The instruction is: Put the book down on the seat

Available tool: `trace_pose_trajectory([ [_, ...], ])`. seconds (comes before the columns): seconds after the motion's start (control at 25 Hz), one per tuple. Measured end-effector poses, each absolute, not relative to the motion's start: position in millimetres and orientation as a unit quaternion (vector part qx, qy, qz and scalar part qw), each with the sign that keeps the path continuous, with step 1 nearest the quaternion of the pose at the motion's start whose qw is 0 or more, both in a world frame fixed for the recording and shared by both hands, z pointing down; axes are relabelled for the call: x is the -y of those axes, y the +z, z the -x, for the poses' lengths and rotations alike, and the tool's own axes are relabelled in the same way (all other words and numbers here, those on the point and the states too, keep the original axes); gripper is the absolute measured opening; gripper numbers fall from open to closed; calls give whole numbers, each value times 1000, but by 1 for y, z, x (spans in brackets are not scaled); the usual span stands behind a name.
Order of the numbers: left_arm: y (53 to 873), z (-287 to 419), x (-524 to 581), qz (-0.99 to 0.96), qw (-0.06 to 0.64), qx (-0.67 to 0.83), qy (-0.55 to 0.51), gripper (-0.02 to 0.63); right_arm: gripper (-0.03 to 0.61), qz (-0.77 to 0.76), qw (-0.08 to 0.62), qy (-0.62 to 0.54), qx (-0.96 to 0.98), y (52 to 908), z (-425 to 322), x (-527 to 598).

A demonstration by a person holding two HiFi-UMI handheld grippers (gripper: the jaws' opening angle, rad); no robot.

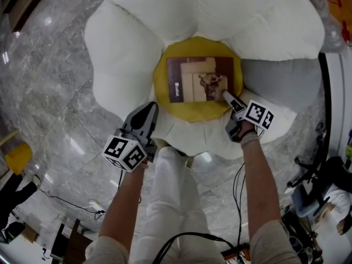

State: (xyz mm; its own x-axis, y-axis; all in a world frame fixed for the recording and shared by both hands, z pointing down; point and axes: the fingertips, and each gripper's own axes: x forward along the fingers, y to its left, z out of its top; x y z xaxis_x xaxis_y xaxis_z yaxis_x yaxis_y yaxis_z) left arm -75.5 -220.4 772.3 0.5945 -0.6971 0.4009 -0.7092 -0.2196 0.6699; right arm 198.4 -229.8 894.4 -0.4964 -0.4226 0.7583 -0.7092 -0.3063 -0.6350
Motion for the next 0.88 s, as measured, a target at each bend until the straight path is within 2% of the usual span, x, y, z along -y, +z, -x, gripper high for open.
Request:
trace_pose_trajectory([
  [0.64,738,58,217,-798,412,440,14,25,325,-472,109,618,619,848,-198,230],
  [0.88,706,50,222,-807,398,436,10,25,324,-433,139,584,673,814,-176,221],
])
